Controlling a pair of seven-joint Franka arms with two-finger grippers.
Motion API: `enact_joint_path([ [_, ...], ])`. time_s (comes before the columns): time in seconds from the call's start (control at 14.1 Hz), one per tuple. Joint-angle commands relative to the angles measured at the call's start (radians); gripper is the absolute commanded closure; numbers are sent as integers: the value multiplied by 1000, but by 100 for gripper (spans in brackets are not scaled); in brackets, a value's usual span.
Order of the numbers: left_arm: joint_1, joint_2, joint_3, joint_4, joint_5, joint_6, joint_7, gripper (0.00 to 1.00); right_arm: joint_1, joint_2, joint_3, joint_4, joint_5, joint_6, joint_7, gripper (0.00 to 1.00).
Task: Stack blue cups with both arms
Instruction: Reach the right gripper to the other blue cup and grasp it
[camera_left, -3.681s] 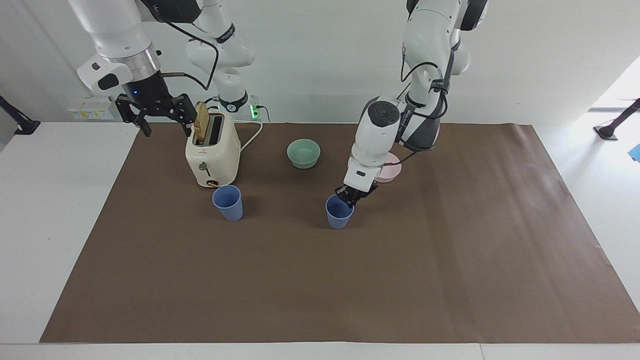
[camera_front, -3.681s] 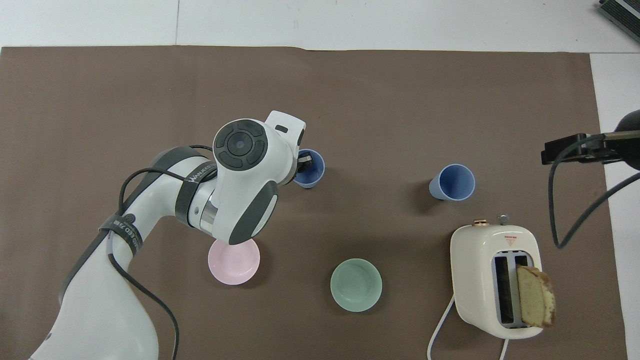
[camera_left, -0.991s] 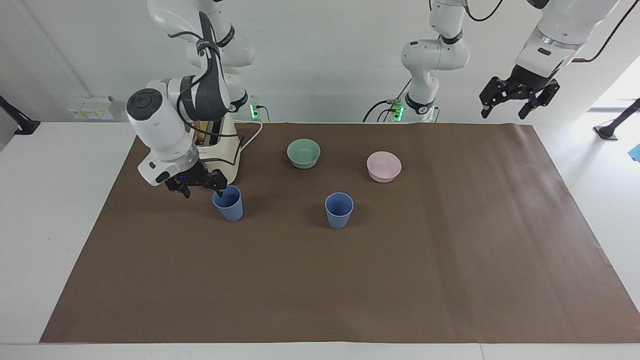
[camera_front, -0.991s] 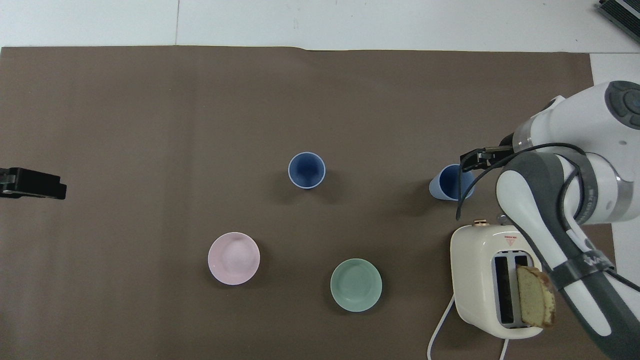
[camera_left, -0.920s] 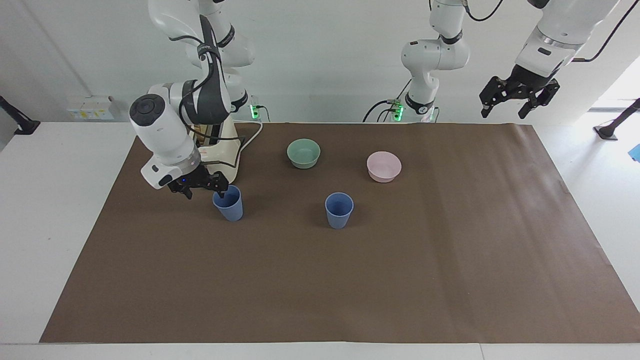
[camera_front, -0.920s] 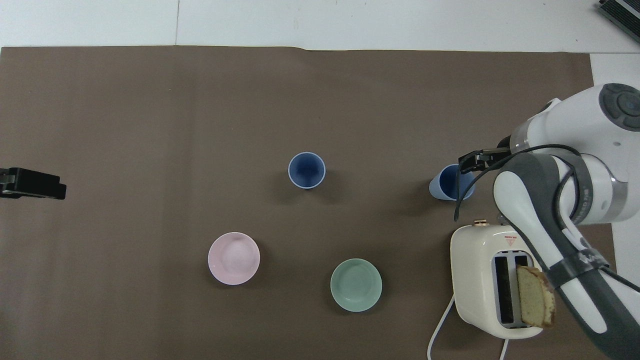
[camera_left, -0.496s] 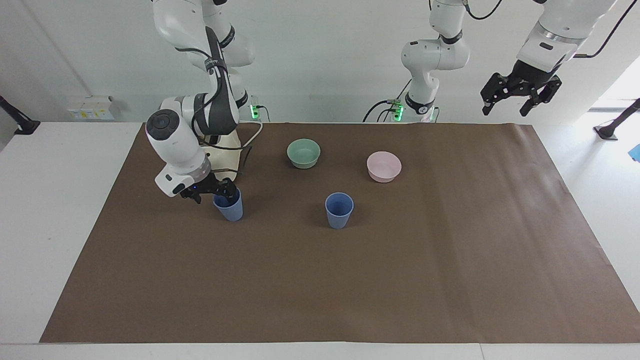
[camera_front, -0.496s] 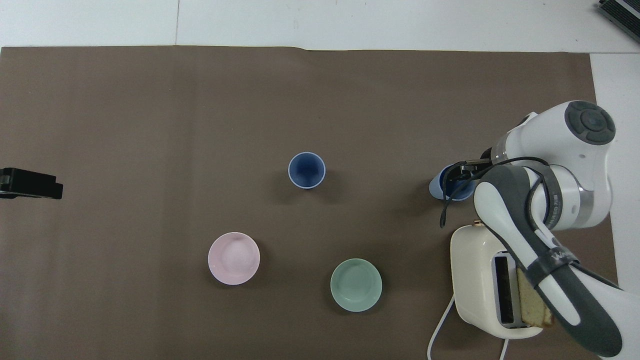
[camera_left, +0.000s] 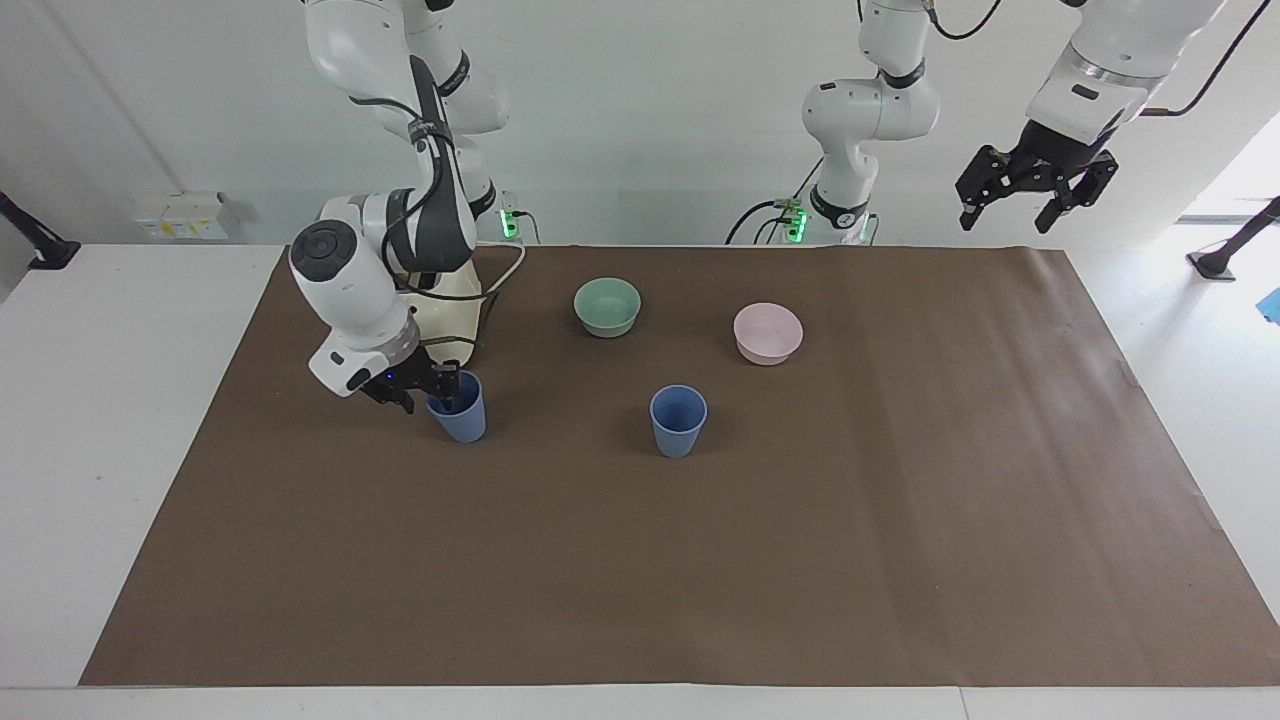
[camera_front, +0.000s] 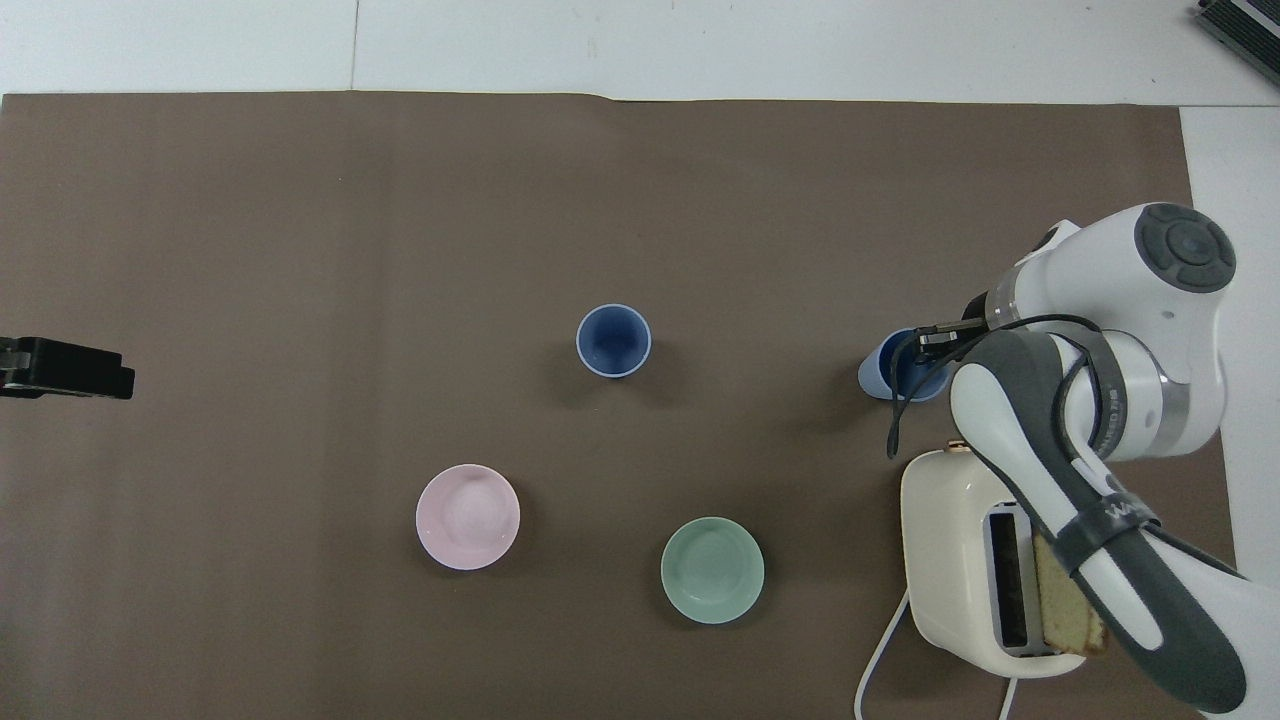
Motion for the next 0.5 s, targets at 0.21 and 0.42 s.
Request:
enact_joint_path([
  [0.21,9,-7,2,11,6,-25,5,0,2,1,2,5,18,10,-21,100],
  [0.42,9,-7,2,11,6,-25,5,0,2,-2,14,121,18,-118,8,100],
])
